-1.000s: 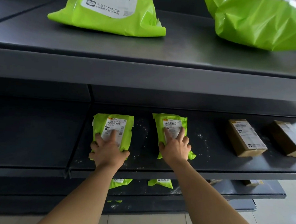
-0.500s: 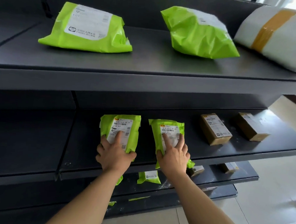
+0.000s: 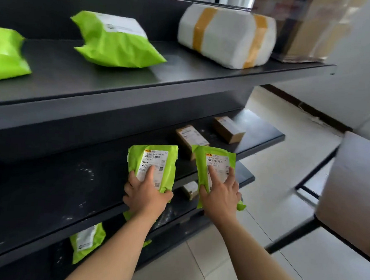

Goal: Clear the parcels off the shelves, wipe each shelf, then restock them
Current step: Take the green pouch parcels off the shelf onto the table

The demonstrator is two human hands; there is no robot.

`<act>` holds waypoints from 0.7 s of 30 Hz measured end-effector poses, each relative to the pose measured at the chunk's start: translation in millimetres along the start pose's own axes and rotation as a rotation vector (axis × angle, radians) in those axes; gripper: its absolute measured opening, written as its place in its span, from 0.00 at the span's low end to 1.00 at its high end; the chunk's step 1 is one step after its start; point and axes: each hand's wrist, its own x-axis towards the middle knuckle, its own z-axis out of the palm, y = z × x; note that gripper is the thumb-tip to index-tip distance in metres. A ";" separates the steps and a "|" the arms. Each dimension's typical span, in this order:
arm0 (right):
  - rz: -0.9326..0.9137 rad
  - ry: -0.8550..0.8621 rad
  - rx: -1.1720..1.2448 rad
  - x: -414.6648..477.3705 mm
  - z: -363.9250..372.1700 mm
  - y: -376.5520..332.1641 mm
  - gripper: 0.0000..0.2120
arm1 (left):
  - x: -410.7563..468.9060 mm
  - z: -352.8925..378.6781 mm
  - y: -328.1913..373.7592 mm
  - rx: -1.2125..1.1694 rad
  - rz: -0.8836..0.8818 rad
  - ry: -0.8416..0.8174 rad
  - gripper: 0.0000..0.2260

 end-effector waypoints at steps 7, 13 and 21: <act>0.188 0.091 -0.018 -4.4 -43.2 115.5 0.29 | -41.7 58.9 102.6 0.008 0.165 -0.122 0.41; 0.317 0.135 -0.019 -9.4 -80.0 222.3 0.31 | -93.0 115.3 189.5 -0.006 0.264 -0.200 0.41; 0.448 0.189 -0.086 -8.3 -125.0 374.5 0.31 | -167.8 204.0 308.8 -0.026 0.372 -0.299 0.40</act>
